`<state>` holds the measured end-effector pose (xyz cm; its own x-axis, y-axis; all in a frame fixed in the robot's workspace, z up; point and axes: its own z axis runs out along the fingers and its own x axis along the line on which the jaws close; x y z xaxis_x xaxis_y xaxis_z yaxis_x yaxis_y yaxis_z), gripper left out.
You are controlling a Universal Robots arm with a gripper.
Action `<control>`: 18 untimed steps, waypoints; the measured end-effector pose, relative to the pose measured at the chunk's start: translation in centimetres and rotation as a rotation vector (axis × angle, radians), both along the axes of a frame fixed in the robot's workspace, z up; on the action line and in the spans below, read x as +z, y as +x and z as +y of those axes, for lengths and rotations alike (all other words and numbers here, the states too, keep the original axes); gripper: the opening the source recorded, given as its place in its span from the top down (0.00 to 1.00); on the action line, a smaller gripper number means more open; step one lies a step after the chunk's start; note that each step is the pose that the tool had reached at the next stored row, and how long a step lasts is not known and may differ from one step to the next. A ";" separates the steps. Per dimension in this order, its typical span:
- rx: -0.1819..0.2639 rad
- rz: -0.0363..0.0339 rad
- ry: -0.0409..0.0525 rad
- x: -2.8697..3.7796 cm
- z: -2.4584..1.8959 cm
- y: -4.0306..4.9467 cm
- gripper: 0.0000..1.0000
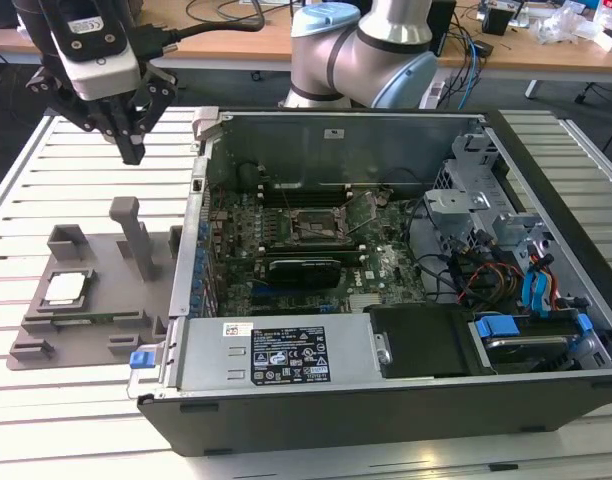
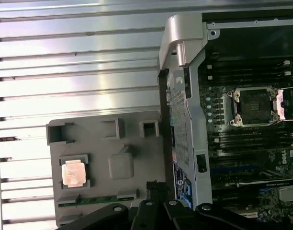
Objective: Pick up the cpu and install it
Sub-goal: 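Reach for the cpu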
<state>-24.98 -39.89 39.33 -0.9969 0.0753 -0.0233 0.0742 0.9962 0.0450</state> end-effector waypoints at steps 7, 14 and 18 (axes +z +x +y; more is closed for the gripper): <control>0.000 0.0000 0.0001 0.00 0.00 -1.07 0.89; 0.000 0.0000 0.0000 0.00 0.00 -2.09 0.89; 0.000 -0.0001 0.0001 -0.01 0.00 -3.06 0.89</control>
<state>-28.04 -39.88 39.32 -0.9969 0.0753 -0.0234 0.0742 0.9962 0.0451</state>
